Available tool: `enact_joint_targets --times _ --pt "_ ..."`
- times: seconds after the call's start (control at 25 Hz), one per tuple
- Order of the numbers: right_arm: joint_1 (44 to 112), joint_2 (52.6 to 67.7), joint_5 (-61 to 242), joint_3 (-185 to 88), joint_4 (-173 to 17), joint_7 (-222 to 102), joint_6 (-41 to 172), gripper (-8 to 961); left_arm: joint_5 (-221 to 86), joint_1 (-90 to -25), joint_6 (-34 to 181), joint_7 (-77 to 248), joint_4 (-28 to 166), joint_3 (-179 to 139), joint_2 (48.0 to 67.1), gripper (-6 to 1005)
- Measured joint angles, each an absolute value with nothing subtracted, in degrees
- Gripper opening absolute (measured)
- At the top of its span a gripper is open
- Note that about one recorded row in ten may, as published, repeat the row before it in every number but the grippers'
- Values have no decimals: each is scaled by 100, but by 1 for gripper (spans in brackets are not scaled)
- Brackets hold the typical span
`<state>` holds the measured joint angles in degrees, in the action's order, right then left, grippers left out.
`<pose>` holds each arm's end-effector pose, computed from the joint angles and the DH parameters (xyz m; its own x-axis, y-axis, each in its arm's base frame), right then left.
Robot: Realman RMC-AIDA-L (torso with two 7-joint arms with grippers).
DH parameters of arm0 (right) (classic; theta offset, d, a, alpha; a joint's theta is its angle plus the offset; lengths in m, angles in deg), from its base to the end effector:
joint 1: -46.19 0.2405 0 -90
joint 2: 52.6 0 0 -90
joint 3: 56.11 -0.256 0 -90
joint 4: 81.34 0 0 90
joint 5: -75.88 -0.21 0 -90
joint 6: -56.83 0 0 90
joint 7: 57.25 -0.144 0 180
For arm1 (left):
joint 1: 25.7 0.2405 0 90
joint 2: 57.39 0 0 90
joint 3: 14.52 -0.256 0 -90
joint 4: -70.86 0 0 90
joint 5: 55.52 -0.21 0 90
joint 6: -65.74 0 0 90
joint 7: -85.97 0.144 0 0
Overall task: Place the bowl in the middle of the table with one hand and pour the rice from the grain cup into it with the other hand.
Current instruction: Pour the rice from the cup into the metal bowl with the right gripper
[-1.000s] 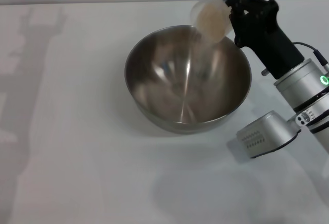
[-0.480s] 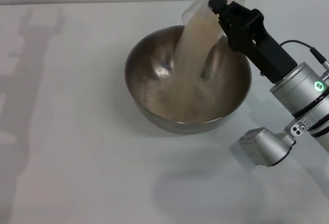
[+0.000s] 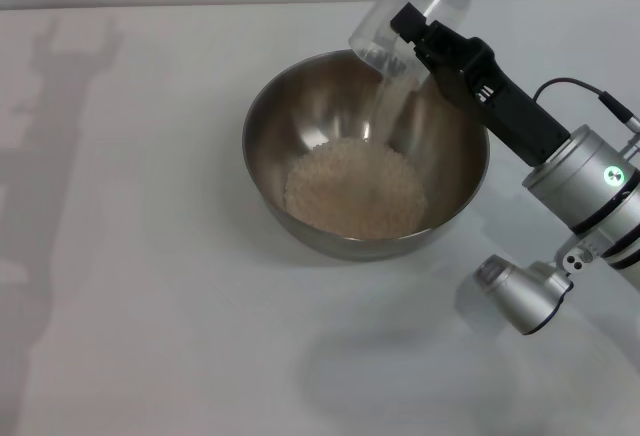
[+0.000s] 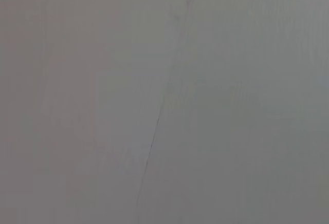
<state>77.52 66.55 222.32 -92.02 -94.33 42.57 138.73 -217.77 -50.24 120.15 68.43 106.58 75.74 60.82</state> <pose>0.2170 0.3218 -0.0586 0.1700 0.5176 0.8386 0.7233 0.5124 -0.4629 -0.2513 0.4027 0.0700 0.4714 -0.3254 0.8197 0.8373 -0.1268 -0.5318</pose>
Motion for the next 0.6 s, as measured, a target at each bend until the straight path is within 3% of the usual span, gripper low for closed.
enact_joint_targets --times 0.6 --pt "7827 6642 22409 -9171 -9384 4726 13822 23 -21777 -5066 12006 6795 10627 7575 6098 834"
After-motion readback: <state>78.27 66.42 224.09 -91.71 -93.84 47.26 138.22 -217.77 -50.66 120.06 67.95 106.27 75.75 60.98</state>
